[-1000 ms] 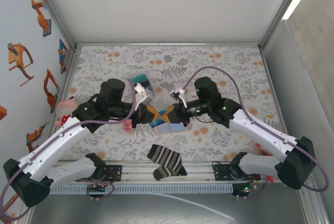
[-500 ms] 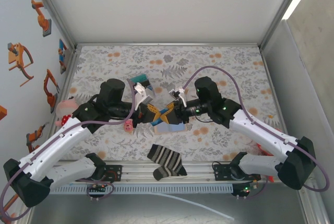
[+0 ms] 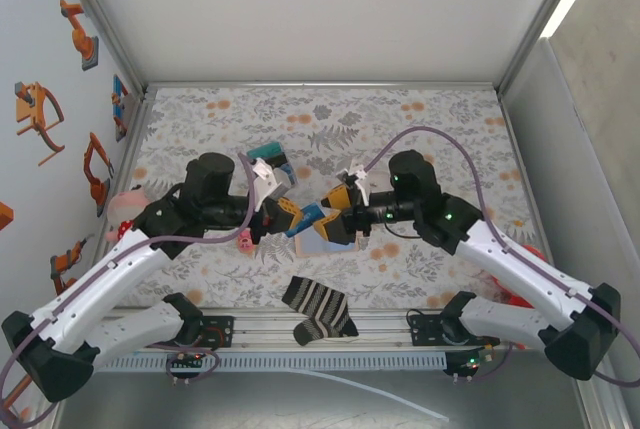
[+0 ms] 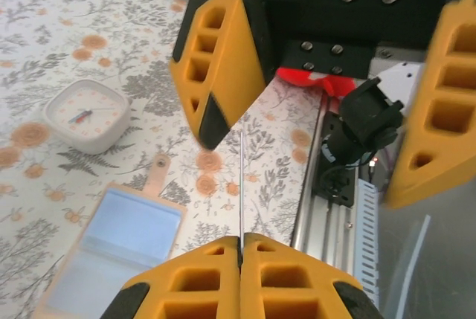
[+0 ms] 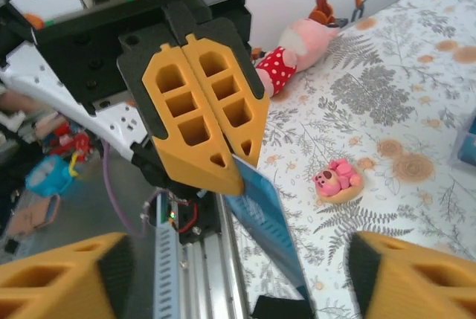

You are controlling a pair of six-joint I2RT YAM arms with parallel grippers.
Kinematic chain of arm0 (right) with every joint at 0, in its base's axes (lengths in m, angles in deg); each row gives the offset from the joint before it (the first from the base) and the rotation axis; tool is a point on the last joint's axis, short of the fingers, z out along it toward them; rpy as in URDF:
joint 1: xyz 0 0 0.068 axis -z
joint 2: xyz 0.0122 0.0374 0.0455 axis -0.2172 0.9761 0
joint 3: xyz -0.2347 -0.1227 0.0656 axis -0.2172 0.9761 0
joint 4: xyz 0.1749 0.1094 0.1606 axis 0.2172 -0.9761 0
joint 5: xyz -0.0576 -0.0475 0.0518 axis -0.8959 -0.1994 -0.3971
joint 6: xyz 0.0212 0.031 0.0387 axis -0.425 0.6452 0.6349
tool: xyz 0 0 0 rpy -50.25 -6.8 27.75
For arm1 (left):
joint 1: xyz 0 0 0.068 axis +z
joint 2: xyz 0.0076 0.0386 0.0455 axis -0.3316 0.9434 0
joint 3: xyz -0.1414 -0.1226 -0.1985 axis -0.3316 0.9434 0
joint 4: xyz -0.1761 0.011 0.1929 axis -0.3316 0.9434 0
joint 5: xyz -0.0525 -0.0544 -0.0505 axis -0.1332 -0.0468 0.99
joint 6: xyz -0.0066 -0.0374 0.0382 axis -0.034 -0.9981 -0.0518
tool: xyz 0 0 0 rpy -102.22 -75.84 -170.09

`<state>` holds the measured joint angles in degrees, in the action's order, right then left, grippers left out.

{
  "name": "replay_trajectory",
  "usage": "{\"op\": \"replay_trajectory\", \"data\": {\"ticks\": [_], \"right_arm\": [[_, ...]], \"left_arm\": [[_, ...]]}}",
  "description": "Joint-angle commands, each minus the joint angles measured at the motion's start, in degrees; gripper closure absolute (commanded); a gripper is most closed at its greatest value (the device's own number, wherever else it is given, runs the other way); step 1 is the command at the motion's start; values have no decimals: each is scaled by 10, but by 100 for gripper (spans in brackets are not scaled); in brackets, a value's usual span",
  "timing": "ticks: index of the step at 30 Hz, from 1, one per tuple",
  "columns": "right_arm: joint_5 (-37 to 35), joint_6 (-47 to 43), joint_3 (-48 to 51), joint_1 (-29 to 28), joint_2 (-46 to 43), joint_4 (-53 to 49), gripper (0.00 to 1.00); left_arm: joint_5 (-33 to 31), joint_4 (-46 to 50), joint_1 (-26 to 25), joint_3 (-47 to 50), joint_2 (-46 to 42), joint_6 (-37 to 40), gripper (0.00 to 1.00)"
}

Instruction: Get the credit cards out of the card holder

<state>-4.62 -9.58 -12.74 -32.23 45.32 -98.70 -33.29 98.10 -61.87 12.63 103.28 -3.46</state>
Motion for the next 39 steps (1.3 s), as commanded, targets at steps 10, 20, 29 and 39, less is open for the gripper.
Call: {"op": "replay_trajectory", "data": {"ticks": [10, 20, 29, 39], "right_arm": [[-172, 7, 8, 5, -103, -67, 1], [-307, 50, 34, 5, -127, -73, 1], [-366, 68, 27, 5, -99, -77, 1], [-418, 91, 25, 5, -65, -78, 1]], "left_arm": [[-87, 18, 70, -4, 8, 54, 100], [-84, 10, 133, -54, 82, 133, 100], [-74, -8, 198, -64, 145, 221, 100], [-69, -41, 236, -66, 224, 303, 100]]}}
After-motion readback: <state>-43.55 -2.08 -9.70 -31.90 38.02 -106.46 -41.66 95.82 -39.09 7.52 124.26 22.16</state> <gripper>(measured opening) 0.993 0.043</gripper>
